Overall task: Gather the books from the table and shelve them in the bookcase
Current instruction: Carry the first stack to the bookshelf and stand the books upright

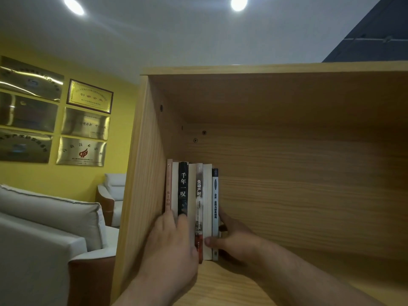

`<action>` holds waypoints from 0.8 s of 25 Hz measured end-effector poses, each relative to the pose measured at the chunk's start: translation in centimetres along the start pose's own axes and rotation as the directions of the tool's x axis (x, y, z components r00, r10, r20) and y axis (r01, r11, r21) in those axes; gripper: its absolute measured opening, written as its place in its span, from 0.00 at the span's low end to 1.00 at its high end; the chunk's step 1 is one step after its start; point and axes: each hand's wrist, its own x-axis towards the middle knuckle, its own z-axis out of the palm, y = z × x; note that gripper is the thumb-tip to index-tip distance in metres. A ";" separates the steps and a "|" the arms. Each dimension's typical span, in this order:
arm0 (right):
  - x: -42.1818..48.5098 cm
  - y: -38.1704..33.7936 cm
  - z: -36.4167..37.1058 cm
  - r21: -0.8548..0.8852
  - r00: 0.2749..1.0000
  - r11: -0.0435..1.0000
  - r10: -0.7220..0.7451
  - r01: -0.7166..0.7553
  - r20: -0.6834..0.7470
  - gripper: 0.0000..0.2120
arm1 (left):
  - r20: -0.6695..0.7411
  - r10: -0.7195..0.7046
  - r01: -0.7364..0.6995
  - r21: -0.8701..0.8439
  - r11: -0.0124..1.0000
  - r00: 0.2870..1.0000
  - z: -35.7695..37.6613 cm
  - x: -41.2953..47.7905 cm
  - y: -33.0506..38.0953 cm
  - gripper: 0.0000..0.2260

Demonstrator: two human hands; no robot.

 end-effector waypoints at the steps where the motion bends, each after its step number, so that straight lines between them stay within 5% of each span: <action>1: 0.0 0.2 0.0 0.000 1.000 1.000 -0.021 0.021 -0.010 0.44 | -0.059 0.046 -0.046 -0.001 0.999 0.997 -0.1 0.1 -0.2 0.36; 6: 0.7 1.1 0.0 0.020 0.995 0.996 -0.092 0.093 -0.040 0.51 | 0.208 0.116 -0.134 0.072 0.988 0.971 0.1 1.2 -1.0 0.46; 12: 2.1 2.3 0.3 0.006 0.991 0.991 -0.133 0.133 -0.015 0.56 | 0.142 0.062 -0.108 0.343 0.933 0.988 1.5 2.1 -0.4 0.47; 20: 1.8 1.9 0.6 0.020 0.993 0.993 -0.115 0.116 -0.008 0.55 | 0.300 0.080 -0.126 0.136 0.983 0.950 0.0 1.8 -1.6 0.48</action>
